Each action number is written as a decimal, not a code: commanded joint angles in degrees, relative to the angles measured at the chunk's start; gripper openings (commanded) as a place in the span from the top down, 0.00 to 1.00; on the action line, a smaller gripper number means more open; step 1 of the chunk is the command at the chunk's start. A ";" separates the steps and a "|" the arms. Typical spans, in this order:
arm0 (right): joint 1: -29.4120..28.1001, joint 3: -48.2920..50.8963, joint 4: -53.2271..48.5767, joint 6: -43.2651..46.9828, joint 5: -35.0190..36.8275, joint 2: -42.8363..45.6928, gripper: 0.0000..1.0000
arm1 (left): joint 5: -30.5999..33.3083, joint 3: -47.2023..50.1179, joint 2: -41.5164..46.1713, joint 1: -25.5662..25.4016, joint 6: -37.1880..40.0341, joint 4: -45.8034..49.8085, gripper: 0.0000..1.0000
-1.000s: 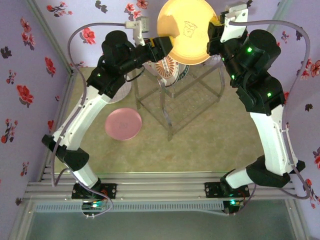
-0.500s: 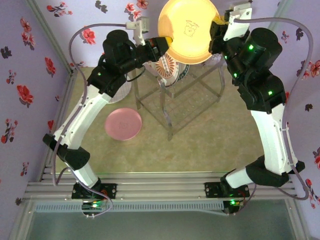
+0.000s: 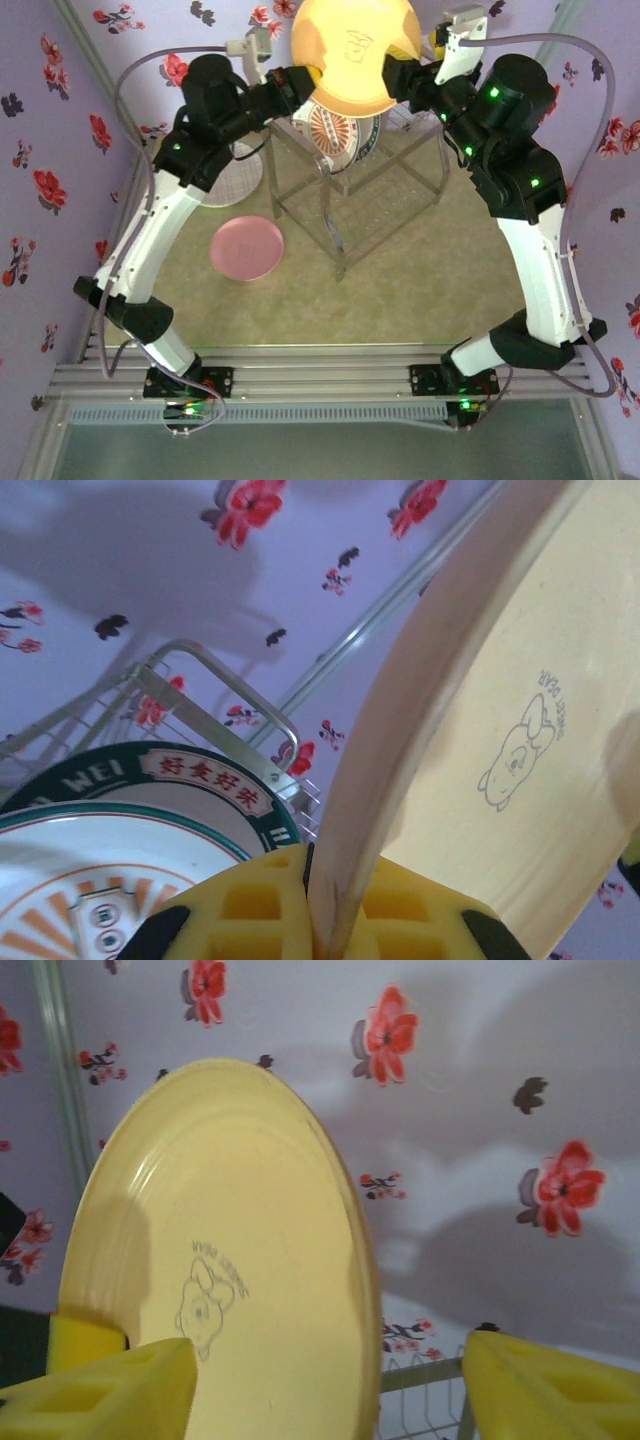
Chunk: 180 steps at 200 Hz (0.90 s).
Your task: Unload the plates from the dish rack
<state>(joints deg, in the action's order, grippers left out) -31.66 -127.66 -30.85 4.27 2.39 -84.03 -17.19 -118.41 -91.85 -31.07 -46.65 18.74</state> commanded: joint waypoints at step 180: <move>-13.29 -0.76 -14.13 7.25 -12.40 -2.69 0.20 | 4.85 45.17 38.20 30.16 -7.90 36.40 1.00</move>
<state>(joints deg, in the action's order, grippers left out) -41.95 -127.07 -39.83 8.60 -14.26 -85.47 -14.90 -77.65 -56.64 -1.50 -55.57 48.18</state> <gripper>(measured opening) 0.799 0.068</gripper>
